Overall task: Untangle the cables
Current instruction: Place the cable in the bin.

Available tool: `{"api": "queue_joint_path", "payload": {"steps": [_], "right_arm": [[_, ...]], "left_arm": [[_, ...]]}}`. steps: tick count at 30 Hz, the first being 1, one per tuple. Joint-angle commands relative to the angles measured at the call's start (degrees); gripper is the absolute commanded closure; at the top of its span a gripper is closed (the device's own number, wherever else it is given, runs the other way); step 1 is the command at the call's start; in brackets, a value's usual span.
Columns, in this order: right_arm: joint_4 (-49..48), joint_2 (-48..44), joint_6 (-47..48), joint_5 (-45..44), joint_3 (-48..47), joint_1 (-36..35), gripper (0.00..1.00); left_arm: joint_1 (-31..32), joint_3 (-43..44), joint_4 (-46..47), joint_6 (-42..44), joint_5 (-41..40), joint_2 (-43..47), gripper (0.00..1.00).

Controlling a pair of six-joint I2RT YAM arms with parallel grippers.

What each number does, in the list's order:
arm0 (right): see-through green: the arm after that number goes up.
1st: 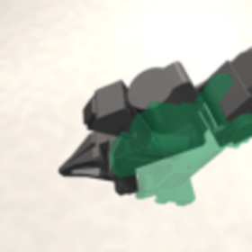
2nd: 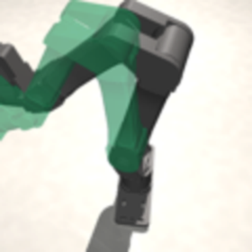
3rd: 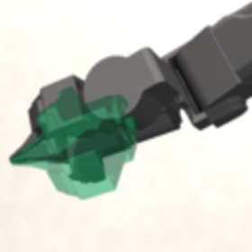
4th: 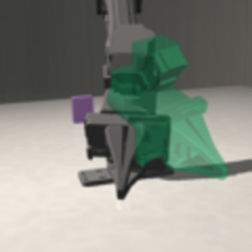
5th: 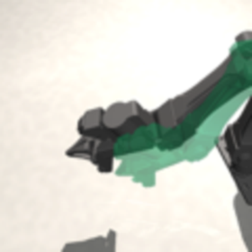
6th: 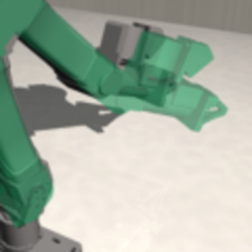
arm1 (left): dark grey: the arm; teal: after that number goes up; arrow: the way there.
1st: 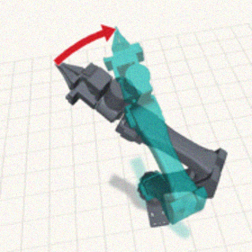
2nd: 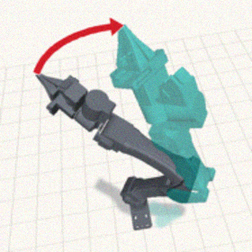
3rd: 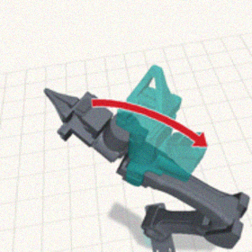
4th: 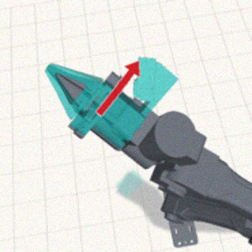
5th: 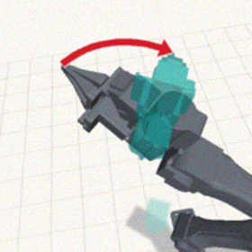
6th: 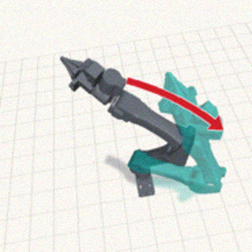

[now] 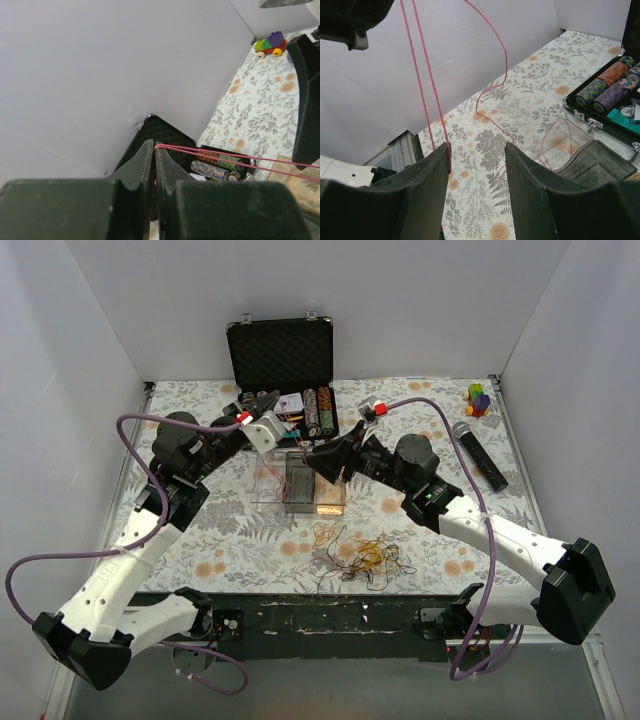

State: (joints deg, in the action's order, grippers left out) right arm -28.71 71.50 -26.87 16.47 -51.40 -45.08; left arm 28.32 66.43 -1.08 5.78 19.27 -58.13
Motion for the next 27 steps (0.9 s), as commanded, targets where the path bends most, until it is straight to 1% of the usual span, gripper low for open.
{"api": "queue_joint_path", "payload": {"steps": [1, 4, 7, 8, 11, 16, 19, 20, 21, 22, 25, 27], "right_arm": [[6.2, 0.2, 1.3, 1.2, 2.9, -0.4, 0.46], [6.7, 0.3, 1.4, 0.9, 3.2, -0.4, 0.48], [7.3, 0.5, 1.4, 0.6, 3.8, -0.4, 0.50], [7.5, 0.6, 1.4, 0.5, 3.8, -0.4, 0.50], [8.2, 0.7, 1.5, 0.1, 4.4, -0.4, 0.50], [10.1, 1.4, 1.8, -0.8, 5.3, -0.4, 0.45], [10.4, 2.0, 2.2, -1.3, 6.1, -0.4, 0.43], [10.4, 2.2, 2.2, -1.4, 6.3, -0.4, 0.30], [10.7, 2.7, 2.3, -1.5, 6.4, -0.4, 0.27], [11.0, 3.1, 2.4, -1.7, 6.4, -0.4, 0.25], [12.1, 4.3, 2.7, -2.5, 6.8, -0.4, 0.24], [12.6, 5.2, 2.8, -3.0, 7.1, -0.4, 0.24]], "left_arm": [[-0.8, 1.4, 14.9, 5.5, -8.1, 0.4, 1.00], [-0.9, 1.8, 17.0, 7.1, -9.8, -0.1, 1.00], [-0.9, 1.6, 21.5, 7.9, -12.1, -0.4, 1.00], [-0.9, 1.7, 23.1, 7.7, -12.8, -0.5, 1.00], [-1.2, 3.1, 26.6, 2.9, -13.8, 0.1, 1.00], [-1.2, 6.2, 25.7, -4.6, -13.5, 1.8, 1.00], [-1.2, 7.7, 23.1, -5.3, -13.0, 2.7, 1.00], [-1.2, 7.9, 22.7, -5.3, -13.3, 2.9, 1.00], [-1.2, 7.8, 23.0, -5.3, -13.6, 3.2, 1.00], [-1.2, 8.0, 23.6, -5.3, -13.8, 3.5, 1.00], [-1.2, 10.0, 24.0, -5.3, -13.7, 3.9, 1.00], [-1.2, 12.7, 22.2, -6.7, -13.4, 3.6, 1.00]]}}
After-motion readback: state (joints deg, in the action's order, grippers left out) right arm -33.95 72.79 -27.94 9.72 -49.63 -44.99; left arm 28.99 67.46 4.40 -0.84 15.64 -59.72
